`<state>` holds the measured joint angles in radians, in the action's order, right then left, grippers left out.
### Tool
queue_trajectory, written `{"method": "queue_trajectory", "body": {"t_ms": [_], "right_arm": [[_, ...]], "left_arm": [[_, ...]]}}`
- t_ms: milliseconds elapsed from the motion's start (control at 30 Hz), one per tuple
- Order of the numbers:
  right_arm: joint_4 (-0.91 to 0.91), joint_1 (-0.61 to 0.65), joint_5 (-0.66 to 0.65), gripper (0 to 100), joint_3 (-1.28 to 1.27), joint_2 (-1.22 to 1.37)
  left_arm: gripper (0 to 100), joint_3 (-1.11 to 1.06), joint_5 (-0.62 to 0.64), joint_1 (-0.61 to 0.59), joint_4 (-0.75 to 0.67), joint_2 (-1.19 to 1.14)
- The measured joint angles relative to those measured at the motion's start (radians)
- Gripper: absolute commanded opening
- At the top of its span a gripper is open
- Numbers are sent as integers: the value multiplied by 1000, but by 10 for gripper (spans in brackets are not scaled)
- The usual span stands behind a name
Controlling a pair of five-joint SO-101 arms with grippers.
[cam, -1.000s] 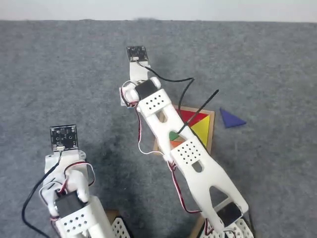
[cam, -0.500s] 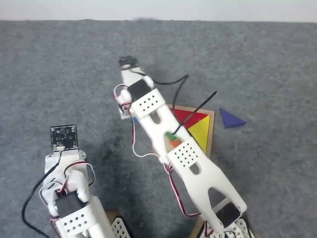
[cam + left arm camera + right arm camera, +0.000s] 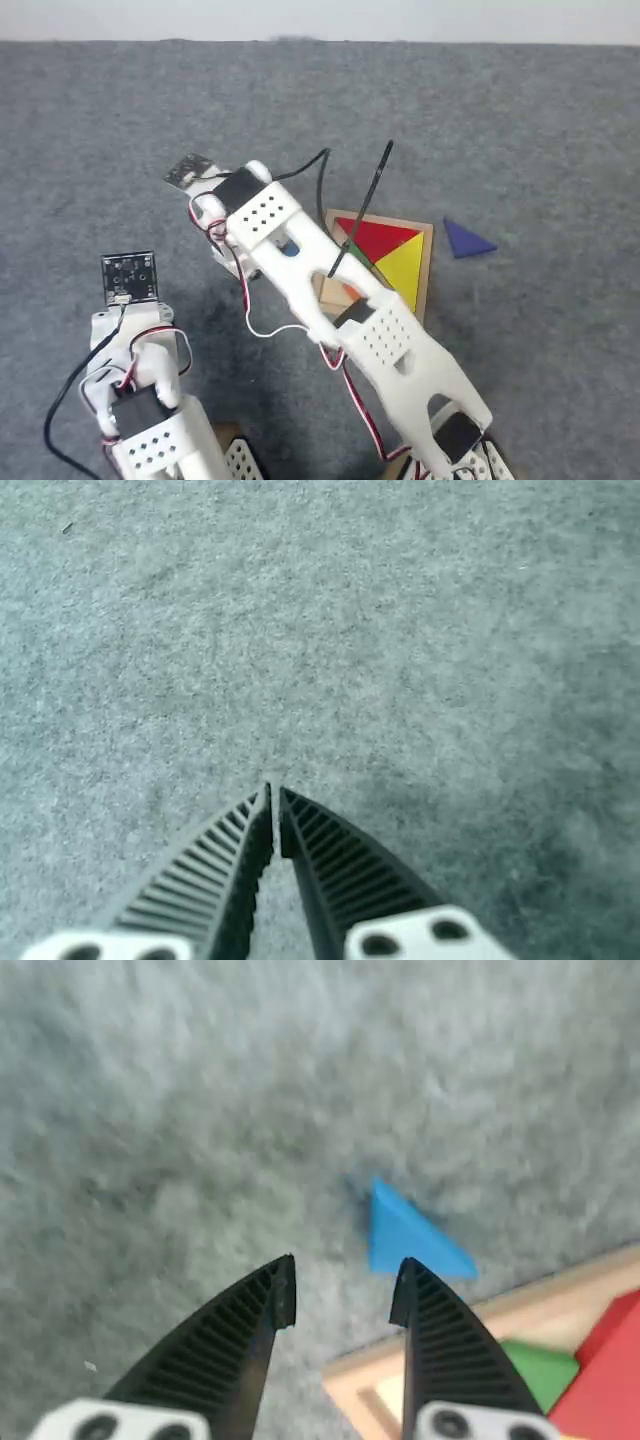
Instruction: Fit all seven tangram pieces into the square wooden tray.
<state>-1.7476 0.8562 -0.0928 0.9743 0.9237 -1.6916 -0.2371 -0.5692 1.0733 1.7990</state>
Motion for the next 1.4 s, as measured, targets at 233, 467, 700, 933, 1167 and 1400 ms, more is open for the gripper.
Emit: {"method": "queue_trajectory", "body": {"t_ms": [233,467,700,933,1167,1400], "right_arm": [[2,-57,-37,190,-48,-18],[-6,-57,-347,288,-127,-157],[29,-57,-443,288,-325,-293],[359,-55,-451,290,-802,-517],[548,-54,-476,289,-965,-559],[583,-74,-480,288,-848,-391]], "left_arm": [[15,0,0,-2,0,0],[15,0,0,0,0,0],[15,0,0,-2,0,0],[15,0,0,-2,0,0],[15,0,0,2,0,0],[15,0,0,0,0,0]]}}
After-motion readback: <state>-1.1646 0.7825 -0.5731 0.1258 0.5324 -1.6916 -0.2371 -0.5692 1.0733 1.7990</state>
